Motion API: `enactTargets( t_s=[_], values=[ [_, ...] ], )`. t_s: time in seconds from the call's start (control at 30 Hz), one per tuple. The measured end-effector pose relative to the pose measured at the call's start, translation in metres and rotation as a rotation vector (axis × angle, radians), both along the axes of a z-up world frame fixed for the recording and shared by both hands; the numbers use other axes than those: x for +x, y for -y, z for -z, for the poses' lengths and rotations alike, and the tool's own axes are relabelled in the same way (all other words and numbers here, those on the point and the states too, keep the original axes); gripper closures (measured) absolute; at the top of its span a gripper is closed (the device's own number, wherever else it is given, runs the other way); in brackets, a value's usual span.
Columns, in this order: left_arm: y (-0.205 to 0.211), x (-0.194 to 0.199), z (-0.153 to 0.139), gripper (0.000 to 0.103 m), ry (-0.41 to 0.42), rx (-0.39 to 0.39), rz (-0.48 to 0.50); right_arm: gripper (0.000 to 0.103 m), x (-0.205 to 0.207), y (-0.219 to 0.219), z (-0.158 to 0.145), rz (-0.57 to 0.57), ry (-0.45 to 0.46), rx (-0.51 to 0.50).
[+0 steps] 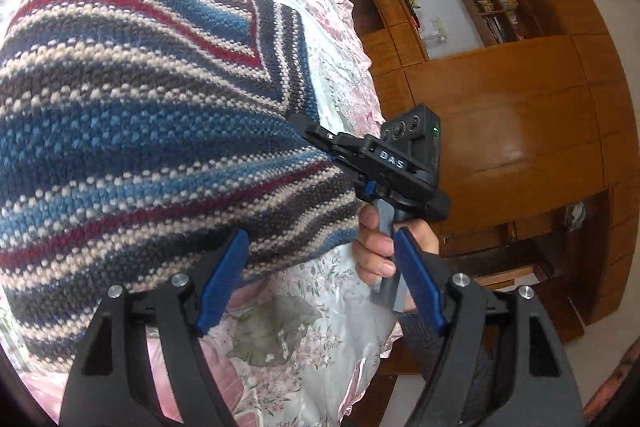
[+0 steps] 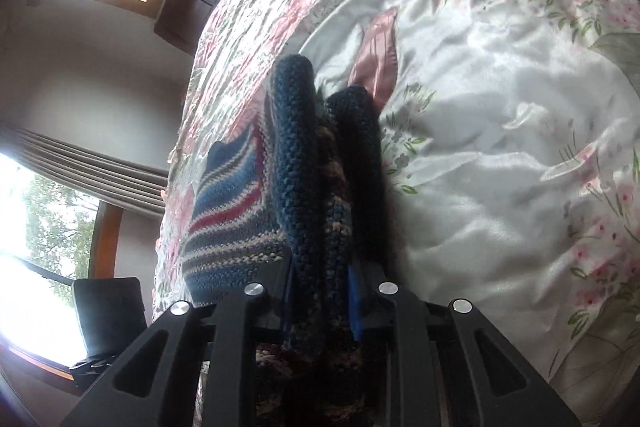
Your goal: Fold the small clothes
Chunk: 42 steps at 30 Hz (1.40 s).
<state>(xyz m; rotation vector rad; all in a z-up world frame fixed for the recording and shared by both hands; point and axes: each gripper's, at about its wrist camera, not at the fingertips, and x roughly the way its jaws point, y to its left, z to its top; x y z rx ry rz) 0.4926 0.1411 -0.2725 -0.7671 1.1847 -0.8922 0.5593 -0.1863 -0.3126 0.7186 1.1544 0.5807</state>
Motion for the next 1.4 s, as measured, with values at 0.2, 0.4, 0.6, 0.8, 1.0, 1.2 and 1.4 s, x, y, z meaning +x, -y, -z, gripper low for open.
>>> enactTargets(
  t_s=[0.2, 0.4, 0.6, 0.8, 1.0, 1.2, 1.4],
  values=[
    [-0.003, 0.006, -0.007, 0.027, 0.037, -0.115, -0.034, 0.066, 0.007, -0.007, -0.013, -0.054, 0.014, 0.012],
    [0.004, 0.008, 0.026, 0.027, -0.049, -0.143, -0.025, 0.051, 0.051, -0.004, -0.036, 0.029, 0.048, 0.006],
    [0.01, 0.005, 0.037, 0.027, -0.072, -0.154, 0.001, 0.088, 0.088, -0.034, -0.031, -0.03, 0.053, -0.074],
    [0.015, 0.002, 0.058, 0.039, -0.136, -0.127, 0.002, 0.087, 0.086, -0.015, 0.0, 0.057, 0.0, -0.188],
    [-0.007, -0.008, 0.021, 0.024, -0.063, -0.157, -0.022, 0.074, 0.063, 0.002, -0.039, 0.058, 0.085, -0.061],
    [-0.06, 0.031, -0.021, 0.021, 0.05, -0.097, -0.178, 0.074, 0.031, -0.018, -0.07, -0.034, 0.112, -0.008],
    [-0.067, 0.098, 0.018, 0.023, -0.072, 0.098, -0.215, 0.074, 0.025, -0.036, -0.044, -0.083, 0.05, -0.007]
  ],
)
